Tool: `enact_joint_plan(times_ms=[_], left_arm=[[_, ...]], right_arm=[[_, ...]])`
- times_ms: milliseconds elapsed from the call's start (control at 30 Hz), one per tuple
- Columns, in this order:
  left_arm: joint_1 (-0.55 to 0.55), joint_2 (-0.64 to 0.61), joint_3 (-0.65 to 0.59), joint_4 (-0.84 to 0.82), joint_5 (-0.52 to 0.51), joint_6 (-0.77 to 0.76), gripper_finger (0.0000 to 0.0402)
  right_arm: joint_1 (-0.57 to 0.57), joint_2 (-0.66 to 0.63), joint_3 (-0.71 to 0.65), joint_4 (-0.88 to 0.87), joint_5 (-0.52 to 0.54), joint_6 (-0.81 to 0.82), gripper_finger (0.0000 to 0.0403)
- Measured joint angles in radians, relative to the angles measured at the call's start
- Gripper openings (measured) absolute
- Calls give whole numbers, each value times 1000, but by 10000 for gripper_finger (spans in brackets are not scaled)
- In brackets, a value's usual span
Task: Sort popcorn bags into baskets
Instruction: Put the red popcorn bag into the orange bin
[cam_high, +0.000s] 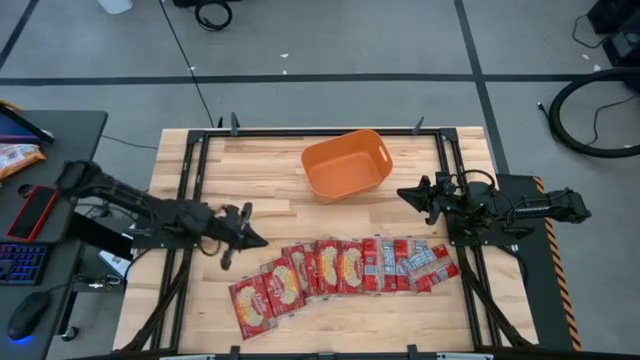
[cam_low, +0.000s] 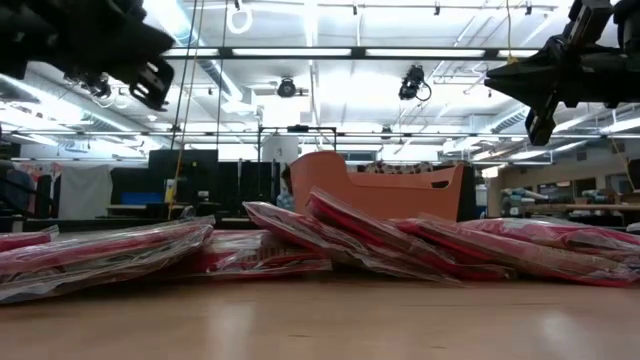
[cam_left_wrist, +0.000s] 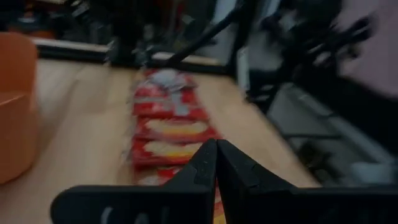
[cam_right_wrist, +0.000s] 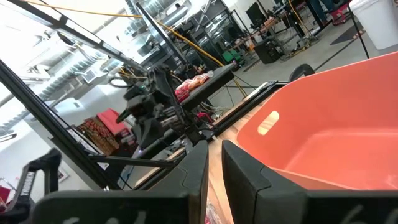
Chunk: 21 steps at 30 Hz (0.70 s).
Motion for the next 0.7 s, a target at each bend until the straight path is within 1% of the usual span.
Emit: enact_joint_plan(times_ms=[100, 200, 300, 500, 600, 700], left_arm=[[-37, 128, 58, -2, -79, 11, 16], [-65, 259, 123, -4, -99, 16, 16], [-87, 380, 204, -31, -105, 15, 26], [-115, 582, 424, -241, -104, 16, 68], [-115, 670, 529, -355, -108, 63, 90], [-121, 748, 621, -435, -154, 133, 110]], right_arm=[[0, 0, 0, 0, 0, 0, 52], [0, 0, 0, 0, 0, 0, 52], [0, 0, 0, 0, 0, 0, 52], [0, 0, 0, 1, 0, 0, 52], [0, 0, 0, 1, 0, 0, 52], [0, 0, 0, 2, 0, 0, 52]])
